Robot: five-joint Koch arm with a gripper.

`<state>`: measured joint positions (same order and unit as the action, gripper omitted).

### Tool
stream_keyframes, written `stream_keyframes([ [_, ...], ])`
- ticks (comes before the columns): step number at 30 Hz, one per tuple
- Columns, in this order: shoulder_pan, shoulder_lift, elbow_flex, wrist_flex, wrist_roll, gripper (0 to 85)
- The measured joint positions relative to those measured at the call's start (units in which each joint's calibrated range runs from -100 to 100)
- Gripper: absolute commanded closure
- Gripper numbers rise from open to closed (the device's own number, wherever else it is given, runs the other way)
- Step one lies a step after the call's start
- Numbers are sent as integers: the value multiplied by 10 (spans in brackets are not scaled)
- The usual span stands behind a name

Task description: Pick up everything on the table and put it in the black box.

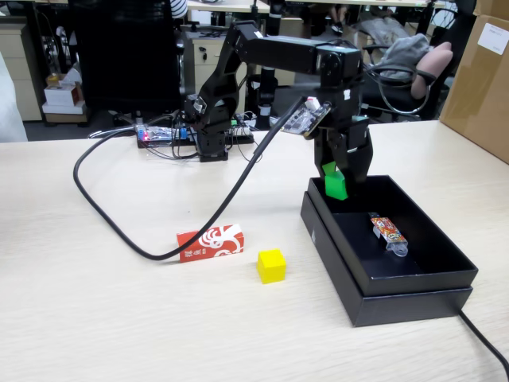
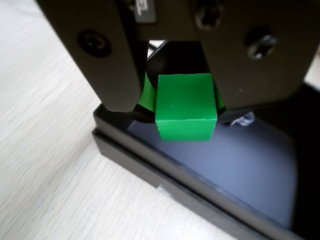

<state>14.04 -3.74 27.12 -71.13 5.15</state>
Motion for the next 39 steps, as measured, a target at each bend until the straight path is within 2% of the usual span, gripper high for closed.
stream_keyframes([
  [5, 0, 15, -6, 0, -2, 690],
  [6, 0, 15, -10, 1, -2, 630],
  [8, 0, 15, -10, 0, -2, 589],
  [18, -3, -15, -10, 1, -3, 588],
  [24, -48, -167, 55, 1, -8, 587],
  [27, -82, -210, 51, 0, -16, 493],
  [34, -157, -219, -99, 1, -56, 426],
  [39, -183, -218, -245, 1, -75, 400],
])
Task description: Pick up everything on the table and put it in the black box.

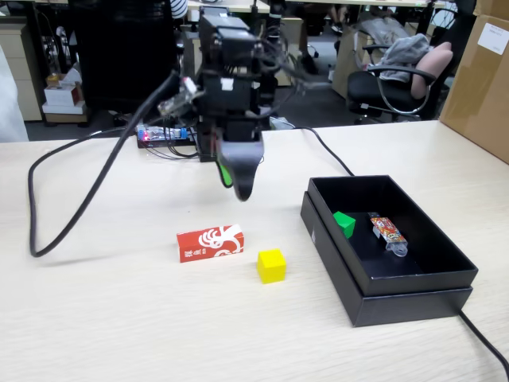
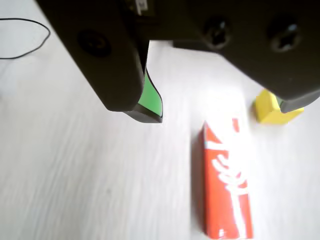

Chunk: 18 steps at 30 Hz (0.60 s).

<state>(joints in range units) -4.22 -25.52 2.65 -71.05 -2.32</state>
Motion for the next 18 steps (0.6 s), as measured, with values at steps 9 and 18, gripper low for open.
stream_keyframes([
  [9, -23, 6, -121, 114, -16, 402],
  [18, -27, 28, -121, 177, -26, 404],
])
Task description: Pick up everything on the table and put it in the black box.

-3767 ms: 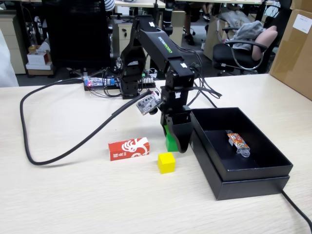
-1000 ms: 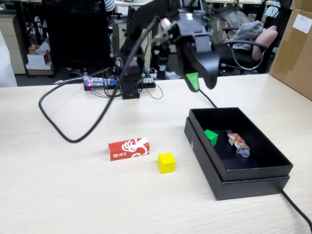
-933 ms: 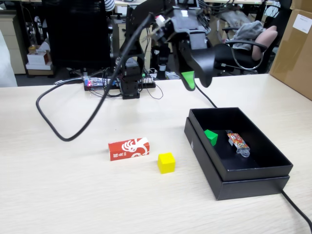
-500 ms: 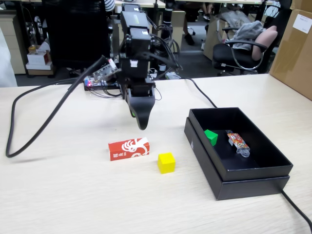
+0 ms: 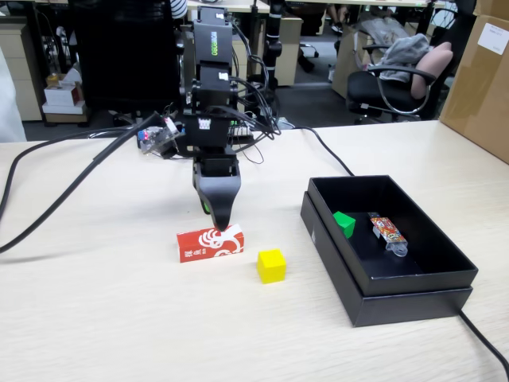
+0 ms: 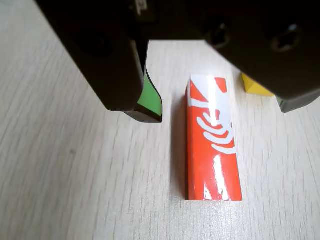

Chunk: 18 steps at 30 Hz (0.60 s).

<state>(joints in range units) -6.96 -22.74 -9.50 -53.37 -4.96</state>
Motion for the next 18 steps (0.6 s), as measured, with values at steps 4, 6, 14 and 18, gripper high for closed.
stream_keyframes([
  [4, -5, 37, 1, 37, -8, 406],
  [6, -6, 60, 0, 41, -11, 406],
  [14, -12, 119, 33, 43, -12, 589],
  [18, -15, 133, 33, 43, -12, 819],
])
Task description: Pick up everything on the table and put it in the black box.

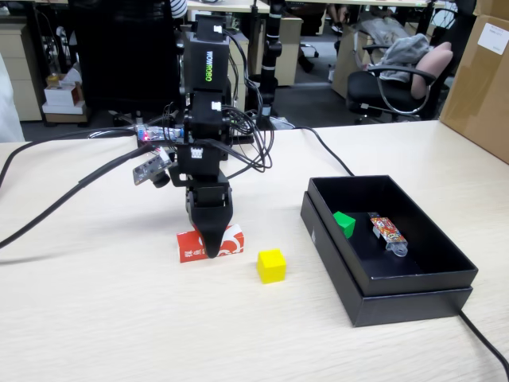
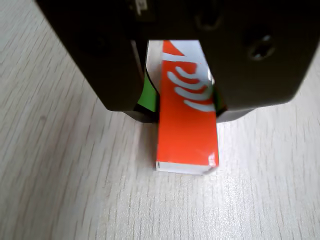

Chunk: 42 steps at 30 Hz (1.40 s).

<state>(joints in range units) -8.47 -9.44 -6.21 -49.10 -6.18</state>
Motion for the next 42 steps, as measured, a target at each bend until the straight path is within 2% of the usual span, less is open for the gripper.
stream_keyframes([
  [1, -1, 1, 1, 0, 0, 845],
  [7, -2, 3, 1, 0, -2, 846],
  [12, 1, -6, 73, -83, 2, 846],
  [13, 11, -39, 121, -141, 9, 846],
  [16, 27, -94, 152, -192, 17, 846],
  [19, 58, -181, 155, -243, 31, 846],
  [21, 120, -286, 158, -270, 55, 846],
  [23, 141, -303, 159, -271, 63, 846],
  [24, 180, -314, 171, -276, 81, 846],
  [25, 197, -315, 184, -276, 87, 846],
  [27, 229, -312, 243, -277, 104, 846],
  [28, 229, -312, 244, -277, 104, 846],
  [31, 246, -206, 346, -279, 126, 846],
  [37, 244, 66, 474, -279, 128, 845],
  [42, 245, 172, 481, -269, 133, 845],
])
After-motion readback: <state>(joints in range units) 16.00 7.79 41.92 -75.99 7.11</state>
